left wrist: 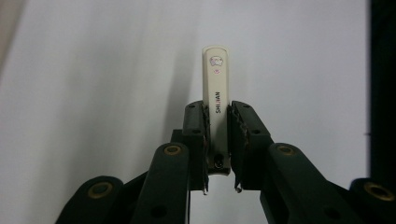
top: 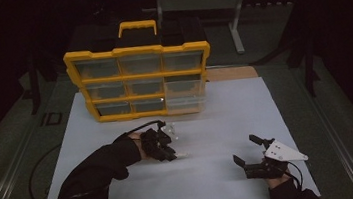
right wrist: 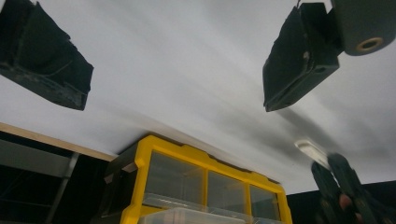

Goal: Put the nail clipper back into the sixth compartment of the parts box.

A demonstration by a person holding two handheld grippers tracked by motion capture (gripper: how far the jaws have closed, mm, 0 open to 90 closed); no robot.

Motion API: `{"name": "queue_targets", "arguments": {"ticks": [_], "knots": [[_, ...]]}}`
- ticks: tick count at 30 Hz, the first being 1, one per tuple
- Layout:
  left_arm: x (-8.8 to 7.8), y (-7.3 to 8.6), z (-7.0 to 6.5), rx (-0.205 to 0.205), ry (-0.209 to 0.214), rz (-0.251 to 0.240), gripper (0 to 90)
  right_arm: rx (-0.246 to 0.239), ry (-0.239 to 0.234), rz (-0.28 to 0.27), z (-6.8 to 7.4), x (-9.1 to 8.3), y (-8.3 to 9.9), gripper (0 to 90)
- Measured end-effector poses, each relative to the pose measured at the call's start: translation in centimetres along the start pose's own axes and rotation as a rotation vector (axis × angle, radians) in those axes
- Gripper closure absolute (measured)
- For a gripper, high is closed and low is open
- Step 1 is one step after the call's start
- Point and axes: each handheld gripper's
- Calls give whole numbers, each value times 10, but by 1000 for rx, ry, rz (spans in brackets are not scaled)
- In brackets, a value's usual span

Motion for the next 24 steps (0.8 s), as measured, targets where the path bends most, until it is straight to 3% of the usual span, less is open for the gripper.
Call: {"name": "queue_targets", "arguments": {"ticks": [11, 20, 24], "knots": [[-28, -21, -12, 50, 33, -36, 782, -8, 12, -9, 0, -1, -1, 87], [-45, -34, -12, 73, 35, -72, 782, -6, 17, -12, -1, -1, -1, 87], [-56, -41, -12, 106, 37, -95, 782, -9, 14, -10, 0, -1, -1, 87]]}}
Point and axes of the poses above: each handheld gripper's, and its own axes: x roughly forward along the jaws, y roughly out of its underside, z roughly to its left, and after that the axes turned 8 degrees about -z, right-handed
